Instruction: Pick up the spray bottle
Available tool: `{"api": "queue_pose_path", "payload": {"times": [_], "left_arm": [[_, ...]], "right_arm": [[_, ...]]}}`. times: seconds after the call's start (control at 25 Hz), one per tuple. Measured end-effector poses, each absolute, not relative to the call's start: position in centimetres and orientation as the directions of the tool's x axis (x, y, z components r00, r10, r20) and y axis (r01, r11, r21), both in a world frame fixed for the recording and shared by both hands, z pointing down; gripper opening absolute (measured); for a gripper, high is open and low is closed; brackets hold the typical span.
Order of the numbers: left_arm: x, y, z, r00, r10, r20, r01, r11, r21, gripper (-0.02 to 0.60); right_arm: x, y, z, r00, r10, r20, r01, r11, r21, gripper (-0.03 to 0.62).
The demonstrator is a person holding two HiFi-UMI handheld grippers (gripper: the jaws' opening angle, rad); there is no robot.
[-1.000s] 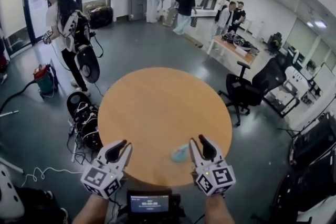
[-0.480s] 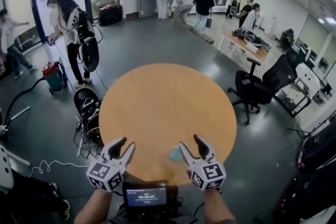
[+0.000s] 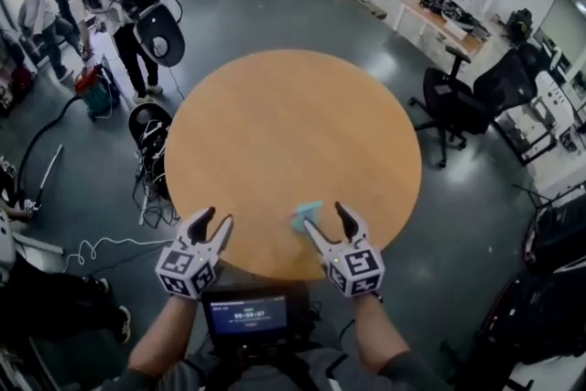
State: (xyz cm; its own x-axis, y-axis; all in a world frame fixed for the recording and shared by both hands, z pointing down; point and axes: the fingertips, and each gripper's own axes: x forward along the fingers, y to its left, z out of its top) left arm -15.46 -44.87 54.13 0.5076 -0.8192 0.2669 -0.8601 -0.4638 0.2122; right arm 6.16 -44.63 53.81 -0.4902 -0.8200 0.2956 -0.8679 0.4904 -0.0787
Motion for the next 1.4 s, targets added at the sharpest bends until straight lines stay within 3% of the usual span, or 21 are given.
{"api": "queue_pose_path", "payload": {"times": [0.6, 1.4], "left_arm": [[-15.0, -44.3, 64.5, 0.480, -0.743, 0.466, -0.877, -0.390, 0.282, 0.192], [-13.4, -46.1, 71.7, 0.479, -0.672, 0.565, -0.878, -0.374, 0.298, 0.192]], "right_arm": [[6.3, -44.3, 66.2, -0.502, -0.718, 0.482, -0.858, 0.481, -0.177, 0.411], [4.5, -46.7, 72.1, -0.500, -0.694, 0.518, -0.851, 0.505, -0.144, 0.509]]}}
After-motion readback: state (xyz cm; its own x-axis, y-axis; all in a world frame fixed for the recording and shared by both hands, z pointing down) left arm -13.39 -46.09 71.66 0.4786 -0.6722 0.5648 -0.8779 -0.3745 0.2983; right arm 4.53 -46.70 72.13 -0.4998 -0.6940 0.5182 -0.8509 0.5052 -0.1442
